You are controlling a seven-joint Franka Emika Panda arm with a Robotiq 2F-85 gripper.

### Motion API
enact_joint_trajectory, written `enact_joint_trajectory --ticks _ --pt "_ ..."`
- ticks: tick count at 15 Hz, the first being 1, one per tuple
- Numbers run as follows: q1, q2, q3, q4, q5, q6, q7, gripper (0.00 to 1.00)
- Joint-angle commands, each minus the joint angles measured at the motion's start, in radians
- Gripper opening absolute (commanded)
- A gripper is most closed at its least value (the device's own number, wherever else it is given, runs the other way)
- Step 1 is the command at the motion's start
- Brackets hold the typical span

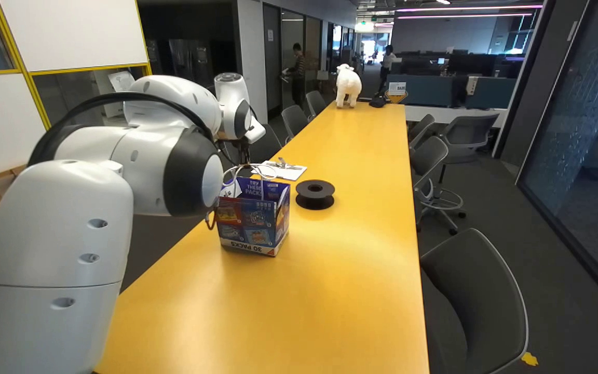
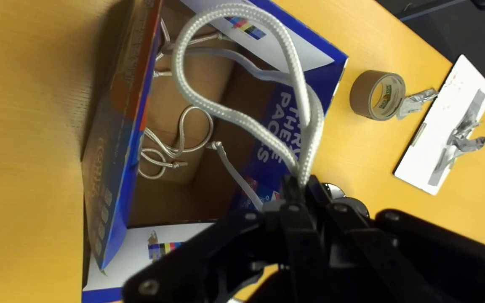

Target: Put the white ropes in the blue box

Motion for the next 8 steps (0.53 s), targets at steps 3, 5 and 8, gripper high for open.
enact_joint_trajectory --ticks 3,5,8 --pt "0.034 0.047 -0.078 0.04 0.12 0.013 -0.071 0.02" --pt "0.035 0.068 -0.094 0.052 0.147 0.011 -0.055 0.02" --pt "0.043 0.096 -0.125 0.069 0.165 0.019 -0.027 0.02"
